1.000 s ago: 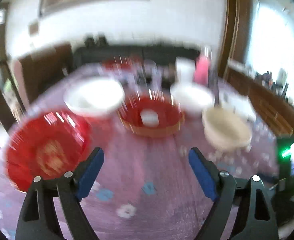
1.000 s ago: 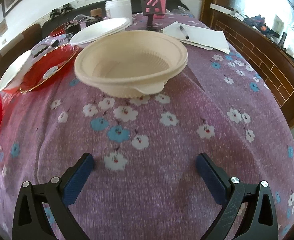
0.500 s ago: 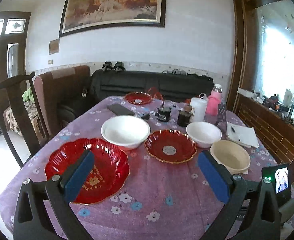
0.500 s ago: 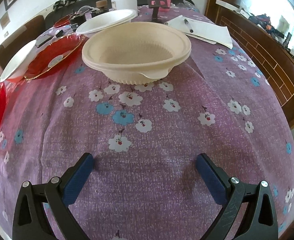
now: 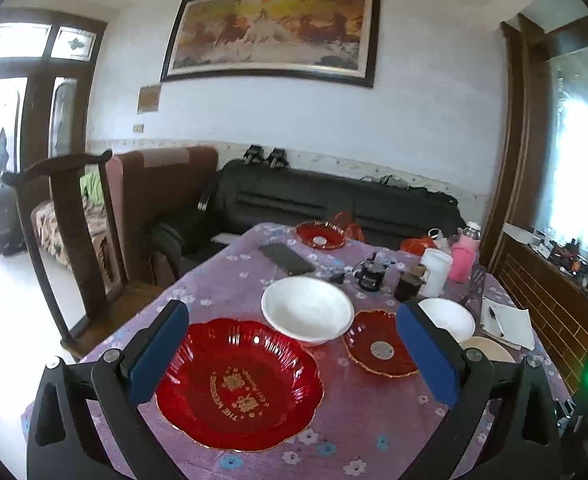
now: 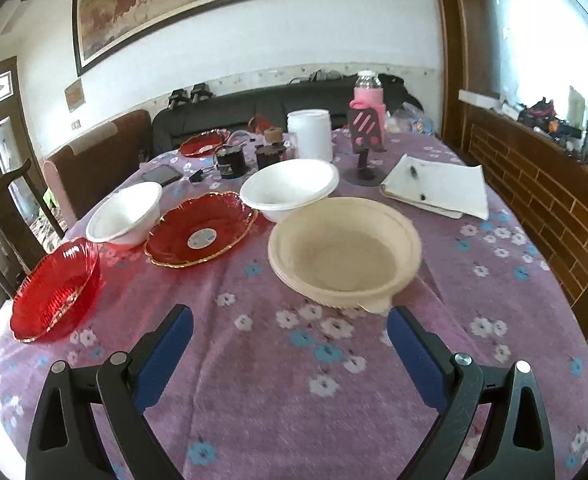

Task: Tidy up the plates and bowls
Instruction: 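Move the right gripper toward the gold-rimmed red plate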

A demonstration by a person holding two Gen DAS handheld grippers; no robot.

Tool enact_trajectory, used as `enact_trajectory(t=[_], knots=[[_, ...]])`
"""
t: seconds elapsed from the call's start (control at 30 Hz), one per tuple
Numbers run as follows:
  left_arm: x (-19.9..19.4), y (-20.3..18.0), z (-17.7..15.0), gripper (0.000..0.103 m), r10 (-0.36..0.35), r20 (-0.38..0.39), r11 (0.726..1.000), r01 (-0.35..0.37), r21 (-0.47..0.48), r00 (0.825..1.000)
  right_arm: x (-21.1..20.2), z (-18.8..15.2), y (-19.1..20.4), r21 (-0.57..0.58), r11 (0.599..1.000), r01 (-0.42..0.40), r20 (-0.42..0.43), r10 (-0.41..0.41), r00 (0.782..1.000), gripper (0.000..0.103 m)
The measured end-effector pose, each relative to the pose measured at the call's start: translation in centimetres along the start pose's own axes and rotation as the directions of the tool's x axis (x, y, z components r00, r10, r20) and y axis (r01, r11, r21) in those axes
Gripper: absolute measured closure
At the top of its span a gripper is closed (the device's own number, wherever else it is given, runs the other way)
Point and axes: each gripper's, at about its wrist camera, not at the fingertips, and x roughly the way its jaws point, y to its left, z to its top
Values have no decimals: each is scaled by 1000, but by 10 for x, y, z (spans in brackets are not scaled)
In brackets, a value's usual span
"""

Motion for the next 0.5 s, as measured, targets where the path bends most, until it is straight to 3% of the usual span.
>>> enact_trajectory(t=[0.23, 0.5], knots=[[17, -6, -13, 0, -32, -81, 999, 33, 19, 996, 15, 6, 15, -12, 997, -73, -53, 72, 996, 6], [25, -11, -16, 0, -104, -93, 994, 108, 36, 990, 17, 6, -12, 46, 996, -76, -72, 79, 994, 9]])
